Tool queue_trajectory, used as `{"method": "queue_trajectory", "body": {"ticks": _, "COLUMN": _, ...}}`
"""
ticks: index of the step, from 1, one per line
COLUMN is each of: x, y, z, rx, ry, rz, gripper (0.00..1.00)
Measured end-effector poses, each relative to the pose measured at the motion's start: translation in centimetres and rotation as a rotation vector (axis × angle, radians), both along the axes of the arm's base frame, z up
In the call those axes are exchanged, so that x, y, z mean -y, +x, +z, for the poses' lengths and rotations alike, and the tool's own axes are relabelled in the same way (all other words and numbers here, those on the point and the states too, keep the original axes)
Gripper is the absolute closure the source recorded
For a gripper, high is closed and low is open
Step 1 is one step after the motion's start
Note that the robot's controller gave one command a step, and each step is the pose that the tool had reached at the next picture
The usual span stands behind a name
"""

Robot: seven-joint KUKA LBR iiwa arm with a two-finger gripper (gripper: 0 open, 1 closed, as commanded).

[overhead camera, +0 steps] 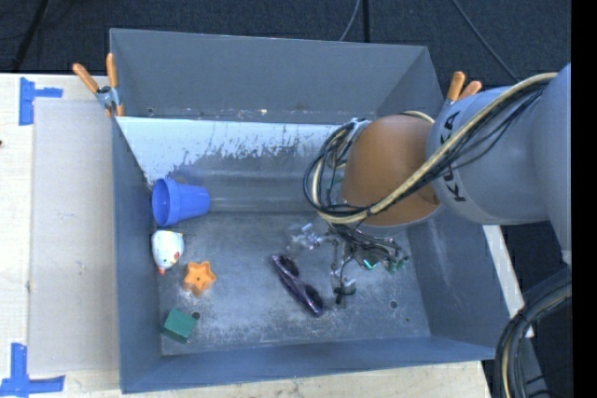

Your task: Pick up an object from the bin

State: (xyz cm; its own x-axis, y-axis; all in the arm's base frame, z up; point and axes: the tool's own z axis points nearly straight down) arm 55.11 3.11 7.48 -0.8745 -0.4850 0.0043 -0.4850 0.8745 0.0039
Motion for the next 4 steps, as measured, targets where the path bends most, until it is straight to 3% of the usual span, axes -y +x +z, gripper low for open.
{"method": "queue_trajectory", "body": {"ticks": 2, "x": -2.3, "y": -0.5, "z": 0.4, "rx": 0.000, "ry": 0.001, "rz": 0.204, "gripper": 0.00}}
{"method": "queue_trajectory", "body": {"ticks": 3, "x": -3.7, "y": -0.4, "z": 1.8, "rx": -0.001, "ry": 0.003, "rz": 0.230, "gripper": 0.00}}
{"method": "queue_trajectory", "body": {"ticks": 4, "x": -4.9, "y": -0.3, "z": 3.1, "rx": -0.001, "ry": 0.001, "rz": -0.038, "gripper": 0.00}}
